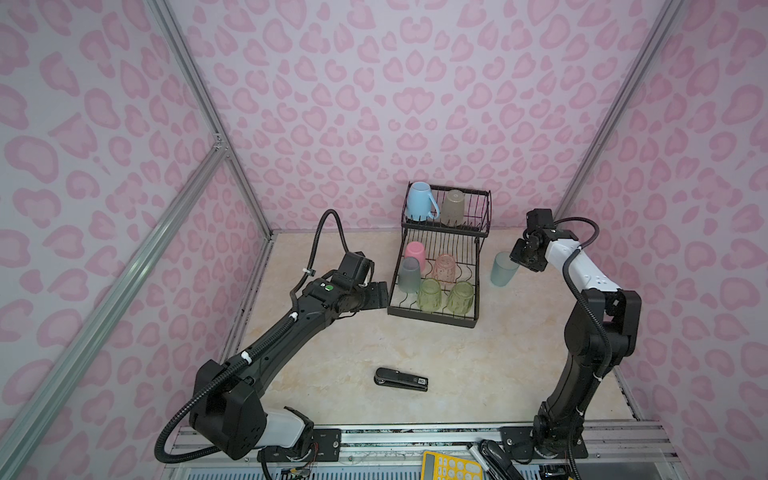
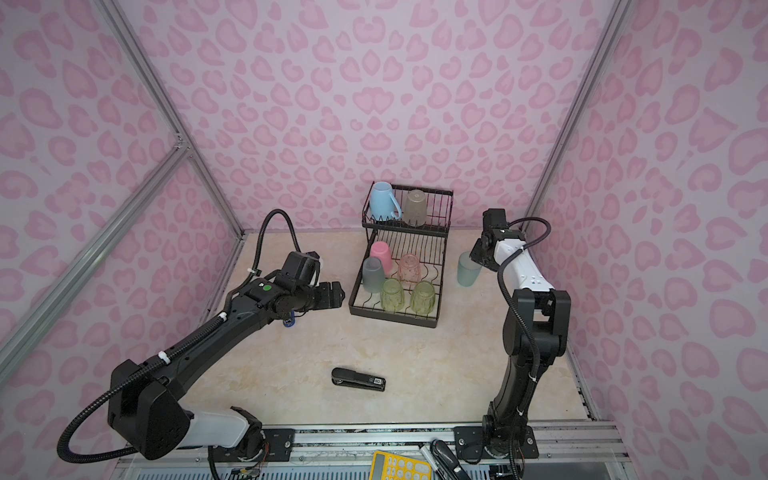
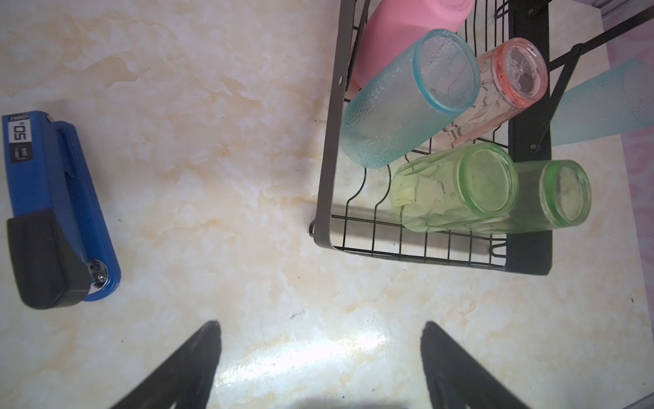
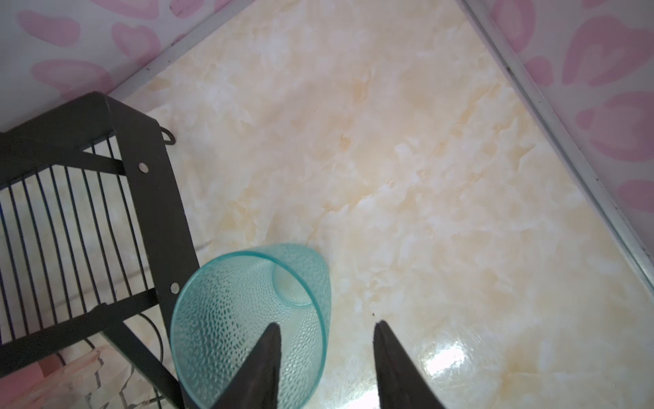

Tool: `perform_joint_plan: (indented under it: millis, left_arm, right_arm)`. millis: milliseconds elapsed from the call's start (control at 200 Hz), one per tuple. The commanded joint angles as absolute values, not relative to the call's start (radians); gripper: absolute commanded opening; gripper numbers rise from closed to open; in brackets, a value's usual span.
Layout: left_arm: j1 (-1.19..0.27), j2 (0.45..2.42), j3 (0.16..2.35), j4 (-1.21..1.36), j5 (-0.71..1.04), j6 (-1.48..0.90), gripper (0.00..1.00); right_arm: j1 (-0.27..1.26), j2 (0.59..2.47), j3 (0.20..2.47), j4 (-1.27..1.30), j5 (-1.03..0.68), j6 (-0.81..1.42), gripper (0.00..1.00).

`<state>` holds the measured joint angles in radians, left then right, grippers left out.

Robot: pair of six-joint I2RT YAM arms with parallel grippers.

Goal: Load the cups into the dish rack
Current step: 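Close the right gripper on the teal textured cup's rim, then lift the teal cup and carry it toward the left gripper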

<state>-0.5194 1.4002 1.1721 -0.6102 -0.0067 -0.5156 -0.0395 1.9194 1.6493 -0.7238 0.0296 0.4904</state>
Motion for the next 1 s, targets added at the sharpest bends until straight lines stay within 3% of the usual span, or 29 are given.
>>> perform_joint_plan:
  millis: [0,800,995]
  left_arm:
    - [-0.520,1.387,1.167,-0.591,-0.011,-0.518,0.90]
    - [-0.524,1.344,1.135,-0.586,-0.005,-0.545,0.90]
    - [-0.524,1.329,1.129,-0.588,-0.010,-0.544,0.90]
  right_arm:
    - [-0.040,1.916,1.614,-0.708,0.025,0.495,0.42]
    - [-0.037,1.926,1.546,-0.580,-0.075,0.558,0.15]
    - [-0.038,1.876,1.539,-0.580,-0.054,0.551,0.03]
